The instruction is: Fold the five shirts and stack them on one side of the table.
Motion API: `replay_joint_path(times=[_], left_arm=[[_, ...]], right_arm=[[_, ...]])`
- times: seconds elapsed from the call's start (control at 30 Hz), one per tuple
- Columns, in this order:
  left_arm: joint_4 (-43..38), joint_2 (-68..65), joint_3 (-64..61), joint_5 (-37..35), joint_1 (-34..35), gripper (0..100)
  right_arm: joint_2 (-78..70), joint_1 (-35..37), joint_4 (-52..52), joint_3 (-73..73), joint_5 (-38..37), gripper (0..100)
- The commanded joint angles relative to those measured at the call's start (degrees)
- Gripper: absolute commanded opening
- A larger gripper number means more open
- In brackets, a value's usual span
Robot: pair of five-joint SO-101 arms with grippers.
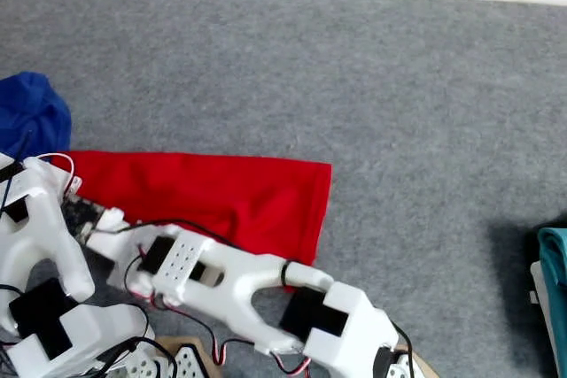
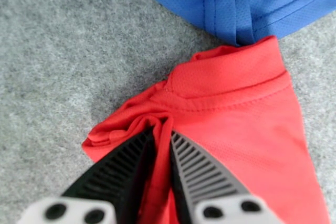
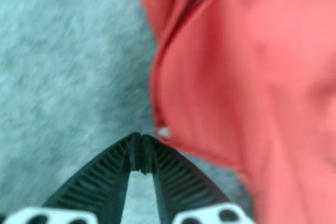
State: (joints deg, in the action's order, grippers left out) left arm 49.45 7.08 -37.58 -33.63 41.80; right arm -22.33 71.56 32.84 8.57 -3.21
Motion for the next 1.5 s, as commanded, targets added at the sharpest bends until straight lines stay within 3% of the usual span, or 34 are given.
replay_joint_path(times=[0.0, 1.0, 1.23, 1.47], left_arm=[[-0.62, 0.31, 0.22, -0.53, 0.57, 3], [-0.79, 0.31, -1.01, -0.53, 0.31, 3], [-0.79, 0.31, -1.01, -0.53, 0.31, 3], [-0.79, 0.31, -1.01, -0.44, 0.31, 3]], right_arm=[[1.27, -3.30, -4.35, -2.33, 1.14, 0.8], [5.41, -16.04, -12.44, -2.59, 1.05, 0.8], [19.12, -7.87, 3.38, 0.48, 1.23, 0.8], [24.84, -2.07, 1.63, 14.55, 6.07, 5.9]])
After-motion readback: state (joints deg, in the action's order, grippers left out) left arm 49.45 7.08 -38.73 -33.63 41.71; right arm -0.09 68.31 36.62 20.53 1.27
